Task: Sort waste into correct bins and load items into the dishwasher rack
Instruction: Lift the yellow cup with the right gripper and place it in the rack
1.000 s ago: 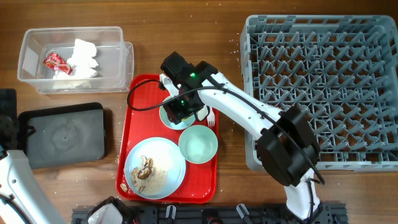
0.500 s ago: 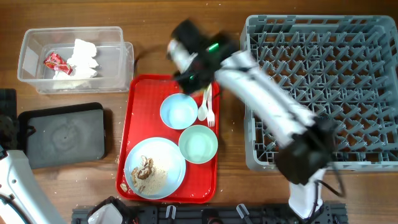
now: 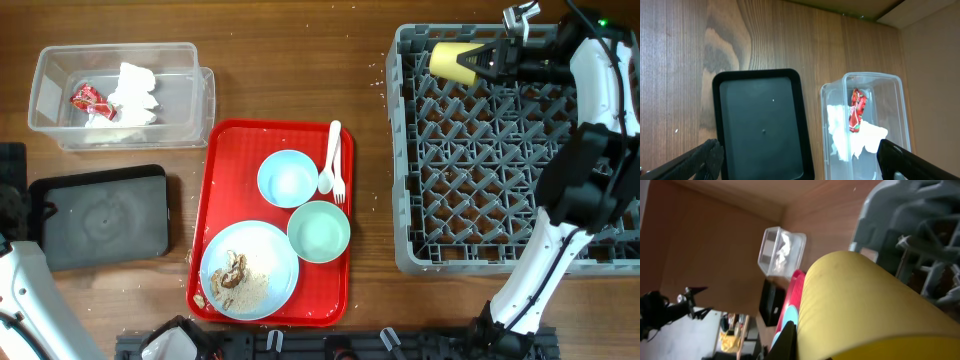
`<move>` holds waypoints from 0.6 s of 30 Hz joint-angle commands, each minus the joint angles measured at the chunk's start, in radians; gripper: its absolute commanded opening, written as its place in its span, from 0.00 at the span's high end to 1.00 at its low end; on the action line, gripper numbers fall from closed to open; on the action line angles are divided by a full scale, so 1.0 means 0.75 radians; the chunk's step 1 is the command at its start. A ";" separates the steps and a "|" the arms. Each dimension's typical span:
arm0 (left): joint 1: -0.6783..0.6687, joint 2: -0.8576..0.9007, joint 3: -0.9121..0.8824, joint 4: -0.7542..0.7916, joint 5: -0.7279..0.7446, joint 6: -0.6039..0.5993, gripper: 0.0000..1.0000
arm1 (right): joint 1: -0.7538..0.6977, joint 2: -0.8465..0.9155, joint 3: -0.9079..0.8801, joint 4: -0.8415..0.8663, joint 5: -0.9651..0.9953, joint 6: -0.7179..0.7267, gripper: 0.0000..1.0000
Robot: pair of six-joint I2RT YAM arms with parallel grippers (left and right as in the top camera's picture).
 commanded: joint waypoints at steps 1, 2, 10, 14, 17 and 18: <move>0.003 -0.003 0.001 0.001 -0.004 -0.012 0.00 | -0.019 0.115 -0.003 0.134 -0.052 0.242 0.96; 0.003 -0.003 0.001 0.001 -0.004 -0.012 0.00 | -0.036 0.126 -0.003 0.104 -0.051 0.256 0.96; 0.003 -0.003 0.001 0.001 -0.004 -0.012 0.00 | -0.076 0.123 -0.002 -0.152 0.245 0.244 0.96; 0.003 -0.003 0.001 0.001 -0.004 -0.012 0.00 | -0.122 0.123 -0.002 -0.164 0.444 0.284 0.91; 0.003 -0.003 0.001 0.001 -0.004 -0.012 0.00 | -0.161 0.104 -0.001 -0.187 0.572 0.343 0.72; 0.003 -0.003 0.001 0.001 -0.004 -0.012 0.00 | -0.167 0.079 0.011 -0.187 0.668 0.390 0.69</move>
